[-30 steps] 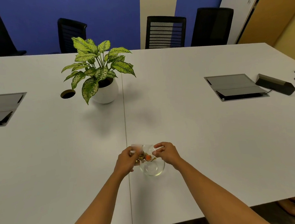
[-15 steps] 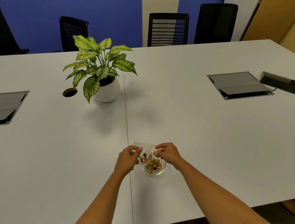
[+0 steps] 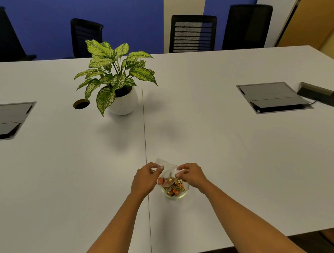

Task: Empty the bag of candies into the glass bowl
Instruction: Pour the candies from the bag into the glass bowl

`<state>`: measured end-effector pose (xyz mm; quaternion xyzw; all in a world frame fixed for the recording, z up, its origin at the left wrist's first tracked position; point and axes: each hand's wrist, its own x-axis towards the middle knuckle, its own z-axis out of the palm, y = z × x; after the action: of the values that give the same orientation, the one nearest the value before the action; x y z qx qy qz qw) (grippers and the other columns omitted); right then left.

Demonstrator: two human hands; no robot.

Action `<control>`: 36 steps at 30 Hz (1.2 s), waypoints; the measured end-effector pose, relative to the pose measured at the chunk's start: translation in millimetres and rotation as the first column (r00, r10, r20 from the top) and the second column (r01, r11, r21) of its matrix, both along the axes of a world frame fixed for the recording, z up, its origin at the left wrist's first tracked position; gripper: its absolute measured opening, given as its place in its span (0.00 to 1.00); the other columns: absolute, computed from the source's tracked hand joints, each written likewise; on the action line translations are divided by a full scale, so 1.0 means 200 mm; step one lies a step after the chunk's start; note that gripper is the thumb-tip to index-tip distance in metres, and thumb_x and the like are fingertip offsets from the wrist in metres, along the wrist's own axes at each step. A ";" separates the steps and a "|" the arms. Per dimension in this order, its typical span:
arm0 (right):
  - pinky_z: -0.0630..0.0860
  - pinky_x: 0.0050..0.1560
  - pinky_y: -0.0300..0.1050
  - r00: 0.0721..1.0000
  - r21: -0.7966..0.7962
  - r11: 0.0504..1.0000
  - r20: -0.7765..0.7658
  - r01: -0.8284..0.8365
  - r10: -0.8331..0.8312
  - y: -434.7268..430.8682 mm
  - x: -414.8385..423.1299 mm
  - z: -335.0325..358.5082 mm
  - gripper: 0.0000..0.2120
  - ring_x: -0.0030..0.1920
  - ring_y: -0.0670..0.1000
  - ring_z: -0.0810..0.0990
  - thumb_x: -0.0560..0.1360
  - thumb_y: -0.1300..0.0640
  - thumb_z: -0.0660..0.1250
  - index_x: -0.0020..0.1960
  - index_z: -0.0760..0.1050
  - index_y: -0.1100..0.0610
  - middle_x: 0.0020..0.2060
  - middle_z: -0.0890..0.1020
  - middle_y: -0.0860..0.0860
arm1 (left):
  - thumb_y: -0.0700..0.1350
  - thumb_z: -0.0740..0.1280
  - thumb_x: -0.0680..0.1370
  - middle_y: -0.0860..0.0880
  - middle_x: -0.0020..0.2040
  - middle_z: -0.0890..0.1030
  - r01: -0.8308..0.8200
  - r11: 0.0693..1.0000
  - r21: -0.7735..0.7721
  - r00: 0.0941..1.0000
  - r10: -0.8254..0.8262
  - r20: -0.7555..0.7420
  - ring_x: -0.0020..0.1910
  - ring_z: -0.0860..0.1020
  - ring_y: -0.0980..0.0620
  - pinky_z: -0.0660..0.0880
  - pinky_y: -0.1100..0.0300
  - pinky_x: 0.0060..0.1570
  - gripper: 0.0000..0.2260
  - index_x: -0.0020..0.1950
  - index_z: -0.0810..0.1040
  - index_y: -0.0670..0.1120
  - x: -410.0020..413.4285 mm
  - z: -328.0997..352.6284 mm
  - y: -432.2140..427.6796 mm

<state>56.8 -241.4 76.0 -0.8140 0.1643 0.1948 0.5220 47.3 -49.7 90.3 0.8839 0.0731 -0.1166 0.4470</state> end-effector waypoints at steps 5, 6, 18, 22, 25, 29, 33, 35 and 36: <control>0.79 0.58 0.51 1.000 -0.006 1.000 0.010 0.030 -0.030 0.00 0.00 0.00 0.17 0.50 0.55 0.84 0.69 0.62 0.76 0.57 0.80 0.60 0.46 0.86 0.58 | 0.61 0.61 0.77 0.45 0.56 0.84 0.010 0.999 0.053 1.000 -0.012 0.028 0.40 0.84 0.49 0.82 0.47 0.46 0.21 0.62 0.76 0.49 0.00 0.01 -0.01; 0.79 0.58 0.50 0.999 -0.004 0.999 0.015 0.036 -0.036 0.00 0.00 0.00 0.17 0.50 0.54 0.84 0.69 0.62 0.76 0.57 0.80 0.60 0.45 0.86 0.58 | 0.61 0.61 0.77 0.45 0.56 0.84 0.009 0.999 0.054 1.000 -0.010 0.029 0.40 0.84 0.49 0.82 0.48 0.46 0.21 0.62 0.76 0.49 0.00 0.02 -0.01; 0.79 0.48 0.44 1.000 0.120 0.993 -0.021 0.008 -0.006 0.01 -0.02 0.04 0.17 0.46 0.52 0.85 0.71 0.62 0.74 0.59 0.78 0.59 0.45 0.86 0.58 | 0.71 0.55 0.72 0.55 0.46 0.86 -0.028 0.997 0.078 0.996 0.021 0.084 0.44 0.83 0.53 0.78 0.55 0.45 0.26 0.54 0.79 0.54 -0.02 0.06 0.00; 0.77 0.41 0.41 0.995 0.289 0.953 -0.064 0.094 -0.079 0.02 -0.02 0.08 0.10 0.46 0.50 0.83 0.77 0.55 0.68 0.58 0.77 0.53 0.47 0.86 0.51 | 0.64 0.59 0.76 0.54 0.43 0.86 -0.007 0.999 -0.036 0.996 0.010 0.088 0.38 0.83 0.57 0.76 0.61 0.38 0.21 0.56 0.80 0.51 -0.02 0.06 0.01; 0.77 0.46 0.44 0.988 0.324 0.933 -0.050 0.155 -0.146 0.02 -0.02 0.09 0.09 0.49 0.50 0.83 0.79 0.55 0.65 0.58 0.78 0.51 0.48 0.85 0.49 | 0.62 0.61 0.76 0.54 0.42 0.86 0.023 0.996 -0.082 0.997 -0.017 0.078 0.37 0.84 0.56 0.78 0.60 0.40 0.18 0.55 0.80 0.52 -0.03 0.06 0.01; 0.75 0.45 0.42 0.990 0.288 0.949 0.015 0.128 -0.138 0.02 0.00 0.10 0.06 0.47 0.50 0.82 0.77 0.58 0.67 0.53 0.80 0.51 0.45 0.86 0.49 | 0.62 0.62 0.76 0.56 0.41 0.85 -0.041 0.995 -0.095 0.991 0.052 0.123 0.37 0.84 0.57 0.78 0.59 0.40 0.14 0.50 0.81 0.55 -0.04 0.05 0.02; 0.79 0.55 0.47 0.985 0.169 0.978 0.099 0.125 -0.143 0.03 0.02 0.09 0.04 0.51 0.51 0.83 0.74 0.60 0.71 0.43 0.82 0.51 0.43 0.86 0.50 | 0.62 0.63 0.75 0.58 0.40 0.84 -0.107 0.994 0.028 0.980 0.101 0.173 0.37 0.81 0.57 0.73 0.62 0.33 0.14 0.45 0.83 0.56 -0.03 0.05 0.03; 0.79 0.54 0.50 0.981 0.025 0.991 0.140 0.134 -0.136 0.03 0.03 0.09 0.03 0.48 0.49 0.83 0.74 0.55 0.71 0.42 0.82 0.49 0.40 0.85 0.45 | 0.62 0.66 0.74 0.59 0.42 0.82 -0.142 0.987 0.072 0.975 0.127 0.180 0.37 0.79 0.57 0.68 0.65 0.31 0.13 0.46 0.84 0.55 -0.04 0.03 0.03; 0.78 0.52 0.51 0.978 -0.066 0.989 0.173 0.133 -0.120 0.04 0.03 0.09 0.02 0.47 0.49 0.82 0.74 0.53 0.71 0.42 0.81 0.48 0.39 0.83 0.42 | 0.61 0.67 0.74 0.60 0.42 0.80 -0.145 0.985 0.088 0.975 0.128 0.181 0.38 0.78 0.57 0.67 0.65 0.31 0.13 0.47 0.84 0.54 -0.04 0.03 0.02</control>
<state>62.7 -233.9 93.5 -0.8350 0.1787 0.0853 0.5133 38.4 -45.2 95.9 0.9050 0.1001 -0.0040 0.4133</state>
